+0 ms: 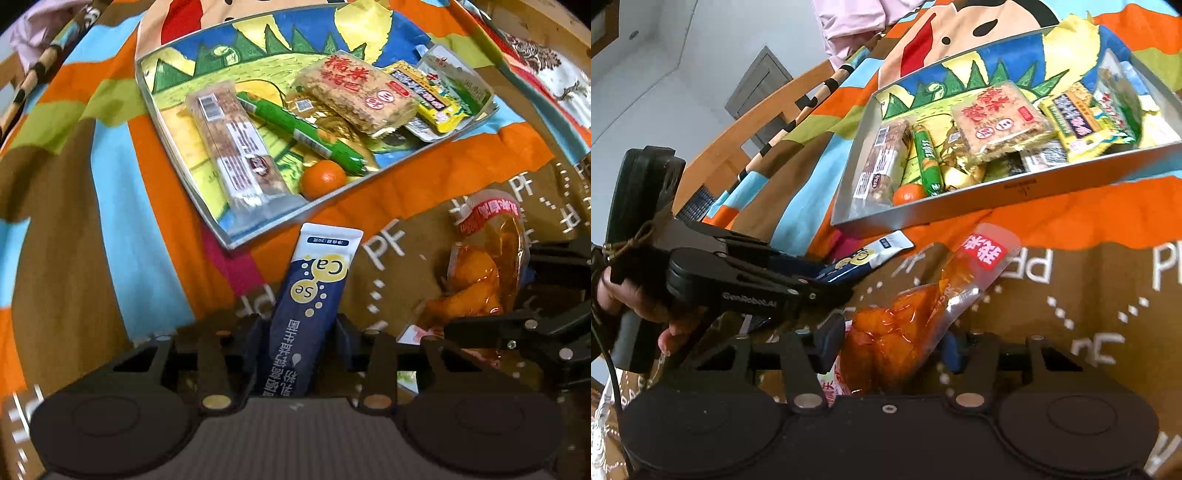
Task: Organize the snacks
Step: 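Close the right tool on the orange packet while the left tool closes on the blue 'Ca Se' packet, then lift the orange packet toward the tray with the right tool while the left lifts the blue packet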
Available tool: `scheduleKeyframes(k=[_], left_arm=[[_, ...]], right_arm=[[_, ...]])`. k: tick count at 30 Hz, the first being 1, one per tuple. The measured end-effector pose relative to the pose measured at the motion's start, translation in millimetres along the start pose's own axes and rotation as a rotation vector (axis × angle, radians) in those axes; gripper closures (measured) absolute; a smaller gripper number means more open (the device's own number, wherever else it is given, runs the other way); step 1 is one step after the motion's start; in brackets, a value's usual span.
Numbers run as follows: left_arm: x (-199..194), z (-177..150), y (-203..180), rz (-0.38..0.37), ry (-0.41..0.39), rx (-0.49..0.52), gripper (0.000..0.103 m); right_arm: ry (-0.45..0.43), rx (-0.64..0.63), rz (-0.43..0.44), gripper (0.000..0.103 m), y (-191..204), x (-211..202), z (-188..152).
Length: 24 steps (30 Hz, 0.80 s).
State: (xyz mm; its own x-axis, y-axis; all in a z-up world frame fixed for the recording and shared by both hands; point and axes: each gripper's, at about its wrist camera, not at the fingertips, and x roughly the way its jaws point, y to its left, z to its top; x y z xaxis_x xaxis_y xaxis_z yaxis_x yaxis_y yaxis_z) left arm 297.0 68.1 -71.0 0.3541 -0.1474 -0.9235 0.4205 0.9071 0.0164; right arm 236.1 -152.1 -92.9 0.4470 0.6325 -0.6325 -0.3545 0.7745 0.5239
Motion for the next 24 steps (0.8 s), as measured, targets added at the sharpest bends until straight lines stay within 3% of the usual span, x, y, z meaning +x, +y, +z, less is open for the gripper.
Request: scheduleKeyframes(k=[8,13,24], left_arm=[[-24,-28,-35,-0.13,0.042,-0.141,0.061],[-27,-40,-50,-0.136,0.039,-0.142,0.059],[-18,-48,-46,-0.147,-0.01,-0.2,0.052]], right_arm=[[0.047,-0.006,0.008,0.051,-11,-40,-13],[0.067,-0.012,0.005,0.05,-17,-59,-28],[0.044,-0.106,-0.008,0.042,-6,-51,-43]])
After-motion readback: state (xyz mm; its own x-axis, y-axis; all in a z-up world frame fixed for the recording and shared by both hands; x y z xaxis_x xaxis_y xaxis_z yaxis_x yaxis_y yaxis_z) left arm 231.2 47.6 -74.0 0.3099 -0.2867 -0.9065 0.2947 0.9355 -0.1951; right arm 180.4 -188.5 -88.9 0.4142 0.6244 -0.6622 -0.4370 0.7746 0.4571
